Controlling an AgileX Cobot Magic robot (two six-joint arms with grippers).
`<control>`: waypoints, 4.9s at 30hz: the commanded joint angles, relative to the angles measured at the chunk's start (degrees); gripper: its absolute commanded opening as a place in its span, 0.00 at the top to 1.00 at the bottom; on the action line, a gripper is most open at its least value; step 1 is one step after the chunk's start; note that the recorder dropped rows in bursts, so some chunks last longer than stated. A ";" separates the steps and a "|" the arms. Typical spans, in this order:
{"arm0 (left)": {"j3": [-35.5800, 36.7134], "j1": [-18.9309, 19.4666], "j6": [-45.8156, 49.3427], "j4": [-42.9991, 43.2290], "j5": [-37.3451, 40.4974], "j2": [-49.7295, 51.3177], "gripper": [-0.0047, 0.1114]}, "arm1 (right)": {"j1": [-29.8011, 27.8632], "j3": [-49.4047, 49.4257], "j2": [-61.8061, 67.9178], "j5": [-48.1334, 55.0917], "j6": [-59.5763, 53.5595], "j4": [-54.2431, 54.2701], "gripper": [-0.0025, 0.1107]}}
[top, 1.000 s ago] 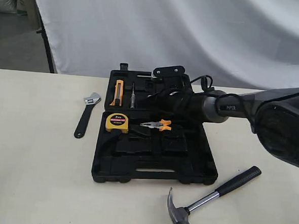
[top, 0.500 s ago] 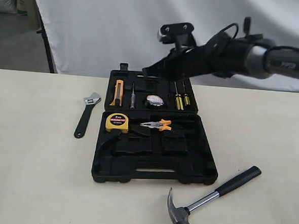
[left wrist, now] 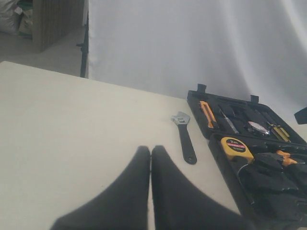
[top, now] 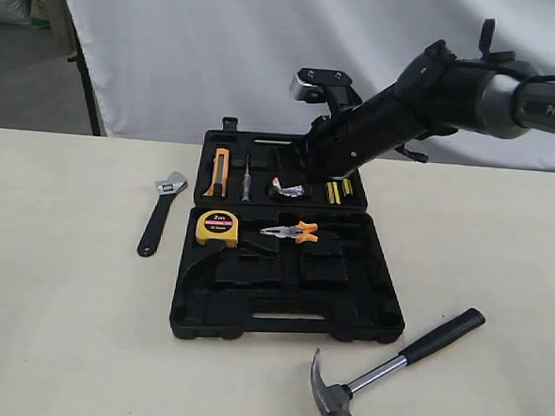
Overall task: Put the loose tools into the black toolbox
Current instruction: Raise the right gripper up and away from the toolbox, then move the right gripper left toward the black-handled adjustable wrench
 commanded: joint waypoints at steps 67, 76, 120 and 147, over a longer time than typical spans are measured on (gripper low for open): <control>-0.15 1.45 -0.27 0.25 -0.41 -0.18 0.95 | 27.32 -4.99 12.97 -42.11 -30.31 32.09 0.54; -0.15 1.45 -0.27 0.25 -0.41 -0.18 0.95 | 26.47 -12.55 19.66 -42.52 -33.86 31.93 0.46; -0.15 1.45 -0.27 0.25 -0.41 -0.18 0.95 | 31.81 -15.69 14.36 -60.71 -61.25 59.13 0.98; -0.15 1.45 -0.27 0.25 -0.41 -0.18 0.95 | 32.27 -11.60 13.70 -110.60 -81.45 59.13 0.98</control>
